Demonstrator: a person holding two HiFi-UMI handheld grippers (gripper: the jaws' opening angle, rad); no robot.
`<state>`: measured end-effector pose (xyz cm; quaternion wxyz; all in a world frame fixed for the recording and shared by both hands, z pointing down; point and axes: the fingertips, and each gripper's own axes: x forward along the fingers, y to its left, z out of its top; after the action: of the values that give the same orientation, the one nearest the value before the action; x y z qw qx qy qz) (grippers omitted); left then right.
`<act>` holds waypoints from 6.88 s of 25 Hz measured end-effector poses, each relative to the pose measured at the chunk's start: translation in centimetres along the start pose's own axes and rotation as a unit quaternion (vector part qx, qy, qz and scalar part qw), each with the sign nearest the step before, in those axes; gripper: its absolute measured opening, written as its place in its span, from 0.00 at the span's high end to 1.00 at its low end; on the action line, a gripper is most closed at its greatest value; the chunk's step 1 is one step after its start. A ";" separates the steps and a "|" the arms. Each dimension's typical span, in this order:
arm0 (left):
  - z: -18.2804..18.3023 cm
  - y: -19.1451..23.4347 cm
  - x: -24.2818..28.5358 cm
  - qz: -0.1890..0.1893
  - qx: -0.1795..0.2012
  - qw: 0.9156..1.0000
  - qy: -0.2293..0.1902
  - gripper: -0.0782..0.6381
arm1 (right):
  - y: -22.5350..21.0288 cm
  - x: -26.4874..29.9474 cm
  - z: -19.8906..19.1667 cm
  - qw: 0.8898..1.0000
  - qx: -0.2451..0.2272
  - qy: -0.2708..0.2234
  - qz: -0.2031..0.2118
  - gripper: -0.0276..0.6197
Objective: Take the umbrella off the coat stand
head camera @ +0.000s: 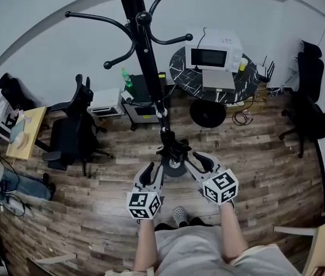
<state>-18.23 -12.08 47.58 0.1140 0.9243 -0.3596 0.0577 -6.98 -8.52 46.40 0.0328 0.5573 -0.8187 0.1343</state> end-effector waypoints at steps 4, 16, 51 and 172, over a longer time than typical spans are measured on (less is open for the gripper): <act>1.2 2.1 1.7 0.000 0.010 1.000 -0.004 0.70 | -1.7 2.2 1.1 0.999 0.016 -0.025 -0.021 0.73; -0.2 3.6 6.7 0.010 -0.012 1.000 0.003 0.70 | -4.7 4.9 0.2 1.000 0.008 -0.009 0.011 0.77; 0.6 6.4 19.1 -0.012 0.075 0.997 0.034 0.72 | -9.7 16.8 -1.6 0.970 -0.051 0.086 0.220 0.74; 3.6 4.3 13.9 0.082 0.127 0.988 -0.011 0.86 | -5.9 15.3 3.3 0.973 -0.108 -0.001 0.206 0.95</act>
<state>-10.81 -25.12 47.49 -0.0137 0.8992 -0.4252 0.1023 -6.96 -25.27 47.38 0.0631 0.3696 -0.9258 0.0486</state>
